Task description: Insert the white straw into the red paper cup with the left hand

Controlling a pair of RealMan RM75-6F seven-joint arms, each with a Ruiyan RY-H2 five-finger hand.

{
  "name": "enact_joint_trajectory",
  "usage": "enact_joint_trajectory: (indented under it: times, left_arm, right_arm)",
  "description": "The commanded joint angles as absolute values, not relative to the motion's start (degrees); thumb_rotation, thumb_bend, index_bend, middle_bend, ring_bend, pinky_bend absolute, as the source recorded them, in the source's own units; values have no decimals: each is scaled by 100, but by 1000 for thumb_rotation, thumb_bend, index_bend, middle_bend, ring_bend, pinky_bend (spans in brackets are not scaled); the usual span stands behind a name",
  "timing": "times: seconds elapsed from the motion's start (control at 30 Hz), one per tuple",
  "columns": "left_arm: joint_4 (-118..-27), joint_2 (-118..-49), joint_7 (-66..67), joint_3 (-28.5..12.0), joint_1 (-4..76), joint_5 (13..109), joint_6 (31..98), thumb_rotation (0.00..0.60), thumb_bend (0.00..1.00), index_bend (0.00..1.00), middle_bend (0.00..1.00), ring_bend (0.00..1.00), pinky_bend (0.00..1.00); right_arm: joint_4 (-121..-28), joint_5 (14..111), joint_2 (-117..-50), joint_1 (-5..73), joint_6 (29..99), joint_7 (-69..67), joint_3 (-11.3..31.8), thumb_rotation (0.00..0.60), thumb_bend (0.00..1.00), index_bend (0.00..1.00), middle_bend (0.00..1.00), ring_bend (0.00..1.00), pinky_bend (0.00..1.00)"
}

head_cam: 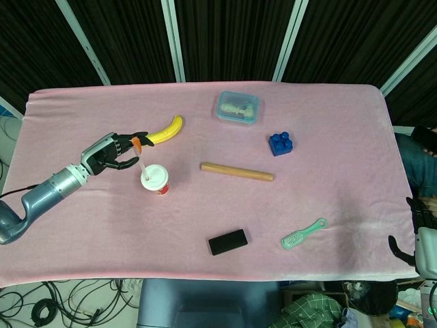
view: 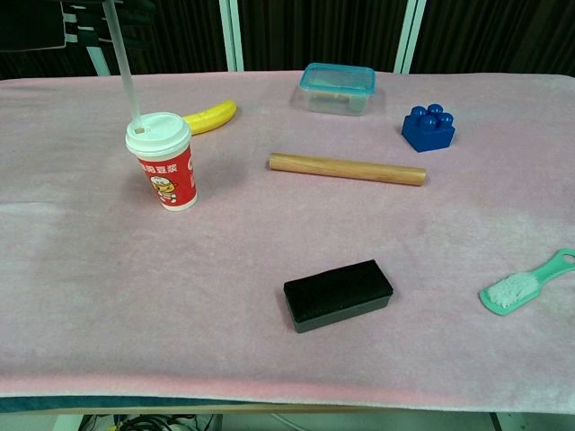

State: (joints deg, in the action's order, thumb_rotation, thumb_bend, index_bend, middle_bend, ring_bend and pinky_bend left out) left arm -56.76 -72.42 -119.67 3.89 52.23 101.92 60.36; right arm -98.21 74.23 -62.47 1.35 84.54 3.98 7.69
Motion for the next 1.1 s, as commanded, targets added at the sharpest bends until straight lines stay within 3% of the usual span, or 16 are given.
enact_joint_trajectory:
  times: [0.03,1.1]
  left_arm:
    - [-5674,-7249,-11962,415,5250,10154,6021,600,421,674,301,18,96]
    - [-5462,-7468,-12018,812,5385,9960,6034,600,422,678,302,18,96]
  right_arm:
    - [-9821,7424,-6248,137,8448,399,767,600,283,24,47,159,199]
    - [-9827,7390,-6242,133,8450,372,786,600,283,24,47,159,200]
